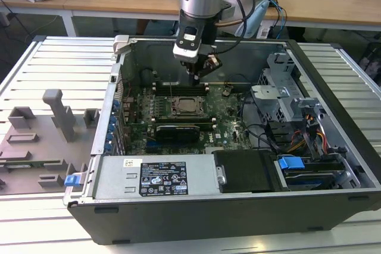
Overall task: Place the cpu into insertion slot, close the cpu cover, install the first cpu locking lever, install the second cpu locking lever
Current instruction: 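Install the first cpu locking lever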
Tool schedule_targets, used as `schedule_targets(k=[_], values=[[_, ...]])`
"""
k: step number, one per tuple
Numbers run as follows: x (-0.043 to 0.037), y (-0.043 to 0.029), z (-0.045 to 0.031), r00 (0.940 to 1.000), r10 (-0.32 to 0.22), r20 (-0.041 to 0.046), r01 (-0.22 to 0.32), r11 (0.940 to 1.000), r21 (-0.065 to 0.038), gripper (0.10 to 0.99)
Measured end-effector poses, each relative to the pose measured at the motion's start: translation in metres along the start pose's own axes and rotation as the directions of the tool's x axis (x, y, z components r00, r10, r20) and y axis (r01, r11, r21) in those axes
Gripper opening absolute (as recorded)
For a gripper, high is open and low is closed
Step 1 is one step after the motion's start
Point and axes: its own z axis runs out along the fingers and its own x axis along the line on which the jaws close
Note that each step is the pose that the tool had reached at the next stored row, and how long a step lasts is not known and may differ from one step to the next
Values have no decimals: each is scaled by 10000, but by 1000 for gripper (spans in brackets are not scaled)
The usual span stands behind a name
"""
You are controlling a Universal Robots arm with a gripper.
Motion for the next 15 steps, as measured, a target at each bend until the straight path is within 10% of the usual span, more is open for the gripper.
schedule_targets(k=[8,15], values=[[0,0,0,9846,-1746,-37,1746,9846,1,106],[0,0,0,9542,-2989,-65,2989,9543,-3,106]])
